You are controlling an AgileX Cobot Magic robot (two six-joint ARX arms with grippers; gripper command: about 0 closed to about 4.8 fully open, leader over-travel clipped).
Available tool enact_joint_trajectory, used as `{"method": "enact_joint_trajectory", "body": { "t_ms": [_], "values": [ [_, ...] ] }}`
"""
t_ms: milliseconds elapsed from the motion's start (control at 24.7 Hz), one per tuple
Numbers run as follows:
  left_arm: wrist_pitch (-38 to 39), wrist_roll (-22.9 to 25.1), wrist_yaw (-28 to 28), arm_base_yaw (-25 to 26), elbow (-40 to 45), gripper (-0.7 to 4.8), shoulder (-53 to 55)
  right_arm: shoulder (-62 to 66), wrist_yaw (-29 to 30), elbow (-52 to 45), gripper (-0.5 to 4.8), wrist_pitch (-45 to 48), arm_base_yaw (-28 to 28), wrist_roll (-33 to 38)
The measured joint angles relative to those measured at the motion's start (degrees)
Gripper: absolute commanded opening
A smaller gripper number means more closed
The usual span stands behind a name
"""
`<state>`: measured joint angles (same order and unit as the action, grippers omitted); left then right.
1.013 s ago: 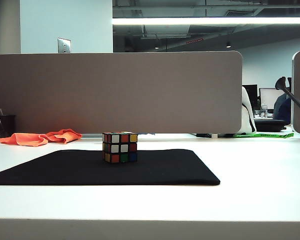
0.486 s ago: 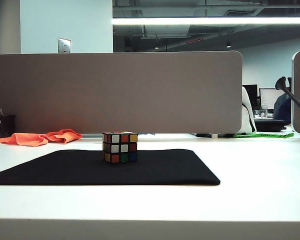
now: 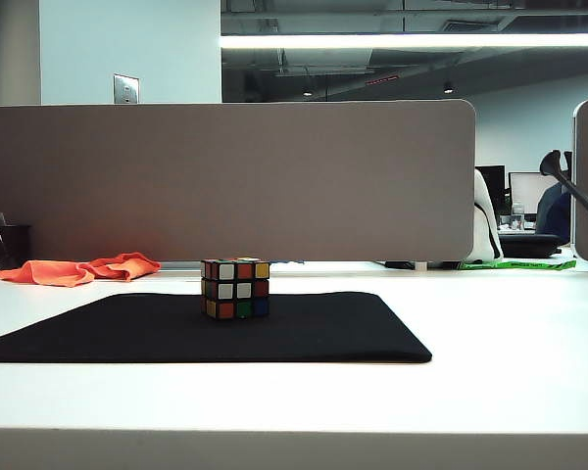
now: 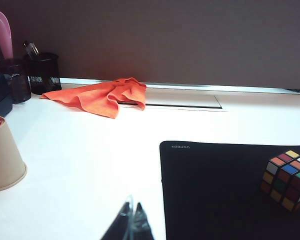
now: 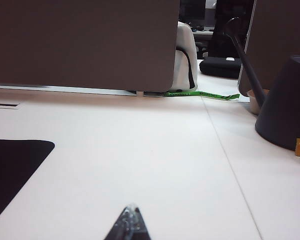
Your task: Pick up the cube on the right side of the mouse pad, then place it in the center of the mouse pad.
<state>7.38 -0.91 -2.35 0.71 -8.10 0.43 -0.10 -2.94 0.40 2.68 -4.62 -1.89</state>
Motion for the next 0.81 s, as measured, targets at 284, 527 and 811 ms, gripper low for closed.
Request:
{"method": "enact_joint_trajectory", "body": {
  "t_ms": [284, 527, 811],
  "values": [
    [0.0, 0.0, 0.0, 0.0, 0.0, -0.05, 0.0, 0.0, 0.0, 0.0, -0.01, 0.0, 3.0, -0.1],
    [0.0, 0.0, 0.0, 0.0, 0.0, -0.05, 0.0, 0.0, 0.2, 0.0, -0.01, 0.0, 3.9, 0.1],
    [0.0, 0.0, 0.0, 0.0, 0.0, -0.05, 0.0, 0.0, 0.2, 0.0, -0.01, -0.2, 3.9, 0.2]
  ]
}}
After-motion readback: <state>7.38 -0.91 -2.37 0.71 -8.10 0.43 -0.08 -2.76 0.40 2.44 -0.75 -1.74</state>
